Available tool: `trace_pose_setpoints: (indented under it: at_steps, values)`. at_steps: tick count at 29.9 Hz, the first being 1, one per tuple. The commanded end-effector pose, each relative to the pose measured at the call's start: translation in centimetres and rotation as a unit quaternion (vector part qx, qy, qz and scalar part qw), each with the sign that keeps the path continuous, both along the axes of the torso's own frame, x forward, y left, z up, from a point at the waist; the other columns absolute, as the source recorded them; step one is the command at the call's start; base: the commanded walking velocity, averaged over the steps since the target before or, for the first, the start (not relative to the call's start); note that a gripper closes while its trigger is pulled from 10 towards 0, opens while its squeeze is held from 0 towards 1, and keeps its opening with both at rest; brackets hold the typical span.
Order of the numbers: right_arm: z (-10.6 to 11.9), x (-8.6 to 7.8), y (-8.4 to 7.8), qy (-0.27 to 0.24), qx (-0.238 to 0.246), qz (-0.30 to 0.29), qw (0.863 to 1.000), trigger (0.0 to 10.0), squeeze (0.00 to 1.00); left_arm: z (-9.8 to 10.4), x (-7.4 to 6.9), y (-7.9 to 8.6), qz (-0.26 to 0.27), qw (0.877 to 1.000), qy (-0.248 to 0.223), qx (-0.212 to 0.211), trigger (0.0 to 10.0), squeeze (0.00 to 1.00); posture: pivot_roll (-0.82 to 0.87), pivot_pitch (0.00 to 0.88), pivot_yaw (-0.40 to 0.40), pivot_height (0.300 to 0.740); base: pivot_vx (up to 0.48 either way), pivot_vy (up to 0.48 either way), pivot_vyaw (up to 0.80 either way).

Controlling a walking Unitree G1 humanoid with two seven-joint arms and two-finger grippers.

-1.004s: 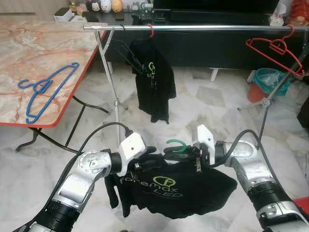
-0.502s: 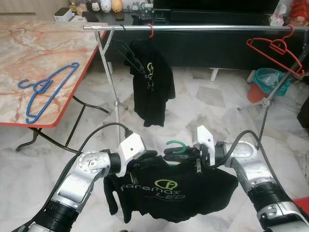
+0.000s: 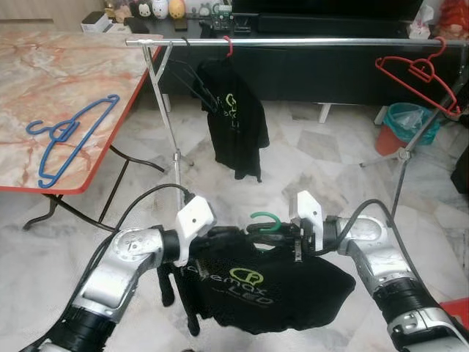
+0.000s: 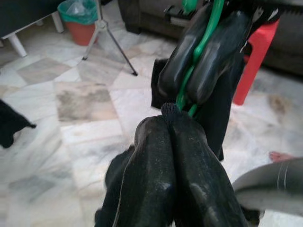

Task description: Hang hanger

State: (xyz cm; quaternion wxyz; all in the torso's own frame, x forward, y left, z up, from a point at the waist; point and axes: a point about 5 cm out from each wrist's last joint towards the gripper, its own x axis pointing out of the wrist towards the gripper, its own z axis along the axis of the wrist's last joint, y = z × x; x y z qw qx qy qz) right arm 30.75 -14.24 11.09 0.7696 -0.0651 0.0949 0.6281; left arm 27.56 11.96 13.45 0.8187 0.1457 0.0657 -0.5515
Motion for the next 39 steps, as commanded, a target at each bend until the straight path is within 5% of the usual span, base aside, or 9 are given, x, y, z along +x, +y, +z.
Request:
trace_pose_setpoints:
  at_steps: [1, 14, 22, 23, 24, 30, 39]
  values:
    - [0.9, 0.4, -0.8, -0.025, 0.0, -0.018, 1.0, 10.0, 0.0, -0.6, -0.5, 0.7, -0.003, 1.0, 0.008, 0.026, 0.0, 0.0, 0.02, 0.091, -0.01, 0.74, 0.0, 0.0, 0.0]
    - [1.0, 0.6, -1.6, -0.029, -0.007, -0.029, 0.999, 10.0, 0.0, -0.7, 0.4, 3.3, 0.059, 0.996, -0.011, 0.061, 0.0, 0.0, 0.03, 0.106, -0.009, 0.74, 0.0, 0.0, 0.0]
    - [0.6, 0.3, -1.3, -0.023, -0.009, -0.023, 0.999, 10.0, 0.0, 0.6, 1.5, 2.9, 0.106, 0.993, -0.06, 0.008, 0.3, 0.0, 0.03, 0.107, -0.008, 0.74, 0.0, 0.0, 0.0]
    - [0.6, 0.2, -1.2, -0.023, -0.01, -0.022, 0.999, 10.0, 0.0, 1.0, 1.6, 2.7, 0.11, 0.992, -0.063, -0.004, 8.8, 0.0, 0.03, 0.107, -0.008, 0.74, 0.0, 0.0, 0.0]
    - [0.5, 0.2, -1.1, -0.023, -0.01, -0.02, 0.999, 10.0, 0.0, 1.3, 1.5, 2.4, 0.105, 0.992, -0.065, -0.012, 10.0, 0.0, 0.03, 0.107, -0.008, 0.74, 0.0, 0.0, 0.0]
    - [0.5, 0.2, -1.1, -0.023, -0.012, -0.019, 0.999, 10.0, 0.0, 0.5, 1.0, 2.8, 0.09, 0.995, -0.052, 0.012, 10.0, 0.0, 0.03, 0.104, -0.006, 0.74, 0.0, 0.0, 0.0]
    - [0.2, 0.4, -1.2, -0.024, -0.018, -0.031, 0.999, 10.0, 0.0, 1.6, 1.1, 3.4, 0.106, 0.993, -0.06, -0.013, 10.0, 0.0, 0.03, 0.103, -0.008, 0.74, 0.0, 0.0, 0.0]
